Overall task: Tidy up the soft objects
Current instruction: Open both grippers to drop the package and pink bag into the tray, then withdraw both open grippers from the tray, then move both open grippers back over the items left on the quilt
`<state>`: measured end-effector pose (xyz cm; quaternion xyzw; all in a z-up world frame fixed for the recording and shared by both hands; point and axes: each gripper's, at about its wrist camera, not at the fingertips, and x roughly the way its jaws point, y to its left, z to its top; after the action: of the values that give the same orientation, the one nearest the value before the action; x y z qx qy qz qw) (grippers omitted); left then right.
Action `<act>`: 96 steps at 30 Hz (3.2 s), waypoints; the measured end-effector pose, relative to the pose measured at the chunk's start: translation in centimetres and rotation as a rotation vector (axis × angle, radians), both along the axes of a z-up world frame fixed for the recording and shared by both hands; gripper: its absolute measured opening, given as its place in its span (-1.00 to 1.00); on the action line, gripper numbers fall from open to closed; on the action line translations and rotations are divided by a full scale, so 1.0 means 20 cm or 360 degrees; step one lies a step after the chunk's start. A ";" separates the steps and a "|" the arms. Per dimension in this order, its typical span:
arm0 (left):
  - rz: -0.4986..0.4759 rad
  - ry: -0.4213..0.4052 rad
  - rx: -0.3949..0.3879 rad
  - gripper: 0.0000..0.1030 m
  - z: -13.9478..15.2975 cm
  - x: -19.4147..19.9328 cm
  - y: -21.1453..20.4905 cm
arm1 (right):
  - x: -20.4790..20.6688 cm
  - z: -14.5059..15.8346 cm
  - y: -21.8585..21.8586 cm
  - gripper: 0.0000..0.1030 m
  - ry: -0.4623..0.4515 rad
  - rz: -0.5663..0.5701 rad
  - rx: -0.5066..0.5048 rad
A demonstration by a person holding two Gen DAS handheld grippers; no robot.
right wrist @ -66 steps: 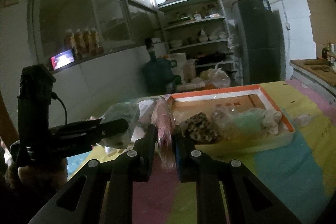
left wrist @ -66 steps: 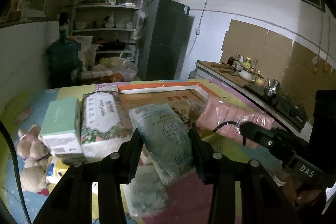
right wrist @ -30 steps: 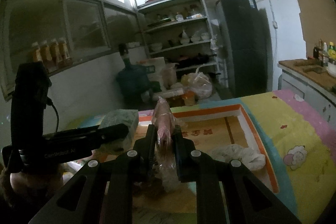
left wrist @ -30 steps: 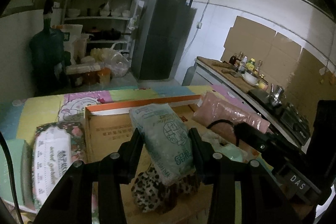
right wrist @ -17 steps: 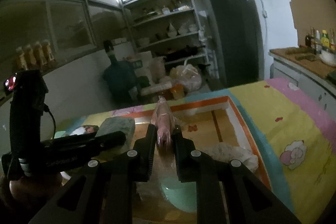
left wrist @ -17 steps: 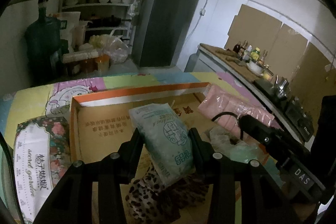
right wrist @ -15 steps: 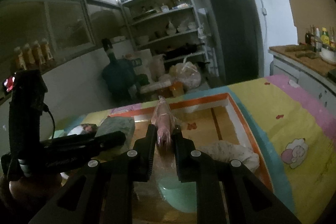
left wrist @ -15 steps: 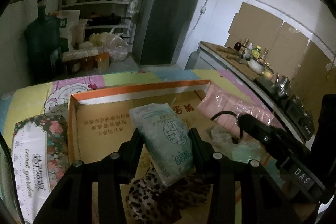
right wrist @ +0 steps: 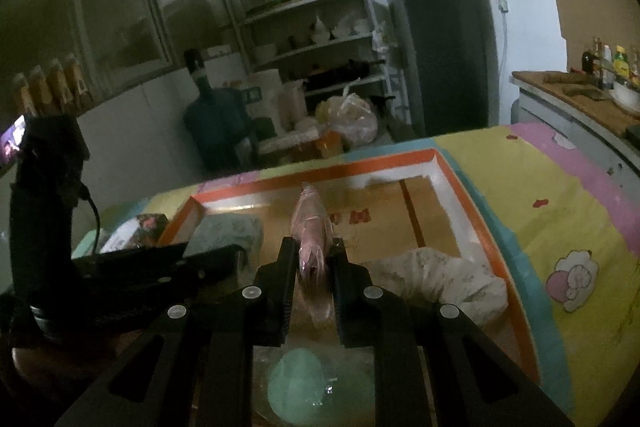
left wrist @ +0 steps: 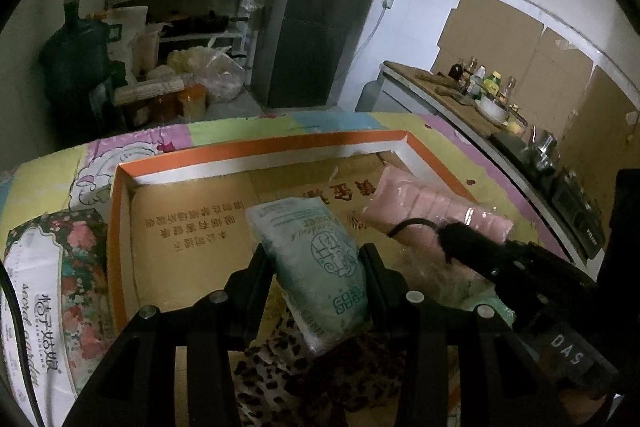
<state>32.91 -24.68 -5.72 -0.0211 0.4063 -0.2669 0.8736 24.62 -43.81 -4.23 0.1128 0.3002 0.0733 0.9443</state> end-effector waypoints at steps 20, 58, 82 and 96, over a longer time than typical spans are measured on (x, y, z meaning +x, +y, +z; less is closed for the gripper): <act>0.0079 -0.0022 0.0009 0.48 0.03 -0.01 0.02 | -0.04 -0.01 -0.06 -0.01 -0.0027 -0.0053 0.0057; 0.0182 -0.0380 0.0000 0.72 0.30 -0.39 0.29 | -0.37 0.15 0.09 0.40 -0.0196 -0.0106 0.0022; 0.0309 -0.0428 -0.0037 0.72 0.35 -0.73 0.73 | -0.65 0.28 0.39 0.41 -0.0266 -0.0036 -0.0056; 0.0417 -0.0443 -0.0040 0.72 0.31 -0.87 0.99 | -0.73 0.26 0.58 0.41 -0.0238 0.0044 -0.0044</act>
<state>15.51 -4.86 0.56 -0.0475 0.2720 -0.1561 0.9484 10.05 -32.11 0.90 0.0898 0.2313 0.0904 0.9645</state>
